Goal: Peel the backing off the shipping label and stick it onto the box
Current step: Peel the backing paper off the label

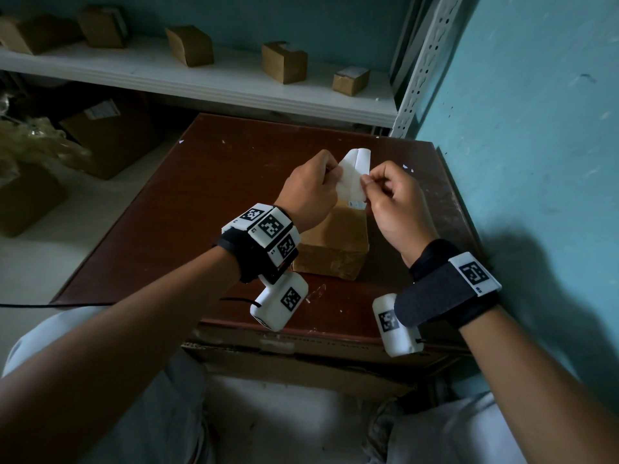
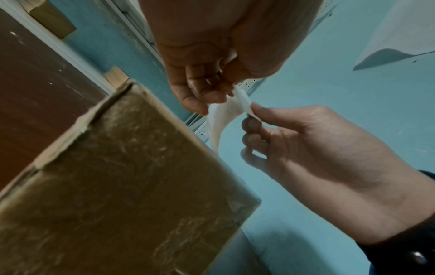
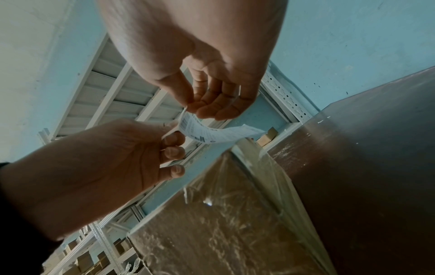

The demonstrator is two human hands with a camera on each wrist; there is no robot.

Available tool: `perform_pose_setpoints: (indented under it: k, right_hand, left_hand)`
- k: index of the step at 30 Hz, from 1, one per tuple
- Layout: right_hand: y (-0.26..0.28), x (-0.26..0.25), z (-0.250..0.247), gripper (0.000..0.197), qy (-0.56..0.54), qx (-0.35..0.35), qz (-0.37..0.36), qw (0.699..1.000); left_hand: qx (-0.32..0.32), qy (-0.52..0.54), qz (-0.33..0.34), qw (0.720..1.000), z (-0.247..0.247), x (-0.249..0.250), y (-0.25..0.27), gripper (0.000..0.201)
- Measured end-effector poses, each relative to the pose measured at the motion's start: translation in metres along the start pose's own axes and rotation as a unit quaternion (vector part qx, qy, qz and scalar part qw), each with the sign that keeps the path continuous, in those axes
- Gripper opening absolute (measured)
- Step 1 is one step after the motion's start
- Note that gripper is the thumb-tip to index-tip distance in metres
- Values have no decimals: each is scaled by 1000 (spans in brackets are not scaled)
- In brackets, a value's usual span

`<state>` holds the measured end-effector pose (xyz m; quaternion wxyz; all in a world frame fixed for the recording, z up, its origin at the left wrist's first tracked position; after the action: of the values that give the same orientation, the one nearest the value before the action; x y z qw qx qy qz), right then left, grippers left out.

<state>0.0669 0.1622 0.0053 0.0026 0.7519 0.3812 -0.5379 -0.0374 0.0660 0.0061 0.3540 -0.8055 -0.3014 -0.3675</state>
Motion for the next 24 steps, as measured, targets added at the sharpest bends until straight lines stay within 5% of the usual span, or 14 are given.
perform_pose_setpoints:
  k: [24]
  right_hand:
    - [0, -3, -4, 16, 6, 7, 4, 1000]
  left_hand:
    - [3, 0, 3, 1000, -1, -1, -2, 10]
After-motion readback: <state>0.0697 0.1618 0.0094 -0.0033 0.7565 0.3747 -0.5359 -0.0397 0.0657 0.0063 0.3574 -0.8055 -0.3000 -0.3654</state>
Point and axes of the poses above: each hand's wrist, its own y-axis away from the middle knuckle, its own z-axis out of the palm, x = y × z, the point moved 7 cm from there along -y, towards the middle knuckle, and after that the axes turned 12 degrees about x, right-handed, at the moved point
